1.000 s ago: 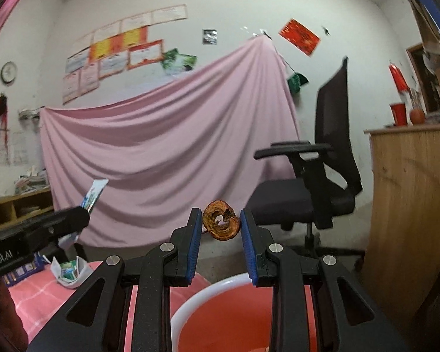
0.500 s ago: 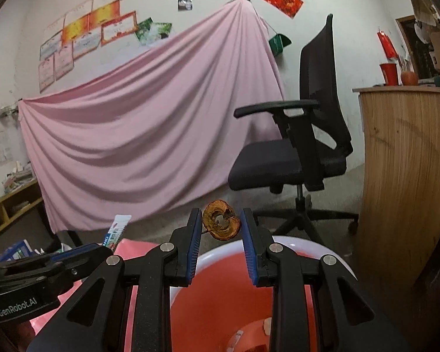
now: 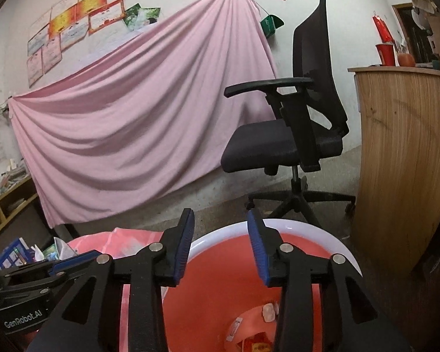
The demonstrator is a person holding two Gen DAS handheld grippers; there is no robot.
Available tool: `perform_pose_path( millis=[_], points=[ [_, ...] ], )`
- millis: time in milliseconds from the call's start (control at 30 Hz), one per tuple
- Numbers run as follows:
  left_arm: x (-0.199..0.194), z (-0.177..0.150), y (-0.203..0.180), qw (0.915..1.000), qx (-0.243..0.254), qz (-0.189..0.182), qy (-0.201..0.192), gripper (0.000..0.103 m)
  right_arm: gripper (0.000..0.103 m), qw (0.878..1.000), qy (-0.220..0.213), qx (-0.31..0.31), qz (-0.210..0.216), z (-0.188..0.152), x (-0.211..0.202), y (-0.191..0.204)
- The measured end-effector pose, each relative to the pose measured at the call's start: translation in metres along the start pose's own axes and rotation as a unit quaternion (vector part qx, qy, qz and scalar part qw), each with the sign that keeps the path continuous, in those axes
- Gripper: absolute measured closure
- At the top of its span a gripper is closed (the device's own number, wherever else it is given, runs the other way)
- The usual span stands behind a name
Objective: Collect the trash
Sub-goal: 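Carry both items over the bucket and open both tools to release them, then move both tools back over the table toward the grey mask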
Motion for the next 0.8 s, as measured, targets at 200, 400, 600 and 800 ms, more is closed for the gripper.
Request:
perform_pose_path(
  millis=[200,400,600,800],
  points=[
    [-0.009,-0.001,0.013,0.9996,-0.02,0.01,-0.015,0.078,0.061,1.0,-0.004,-0.005,-0.005,0.002,-0.001,0.003],
    [-0.037,-0.005,0.029,0.9964,-0.029,0.044,-0.067,0.078,0.057,0.999,-0.034,-0.013,-0.003,0.009,-0.008,0.016],
    [-0.068,-0.008,0.048,0.9907,-0.037,0.079,-0.105,0.065,0.049,0.997,-0.068,-0.02,0.017,0.012,-0.013,0.039],
    [-0.109,-0.015,0.077,0.9775,-0.056,0.121,-0.163,0.035,0.022,0.993,-0.107,-0.022,0.039,0.013,-0.019,0.067]
  ],
)
Point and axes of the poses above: each gripper's, at about its wrist camera, not at the fingertips, and x roughly the way its jaws point, y to its left, z to its top, the point moved 1 cm from there along x, roughly the way its jaws point, and after that the axes turned 2 degrees about -z, right-handed, at the moved point
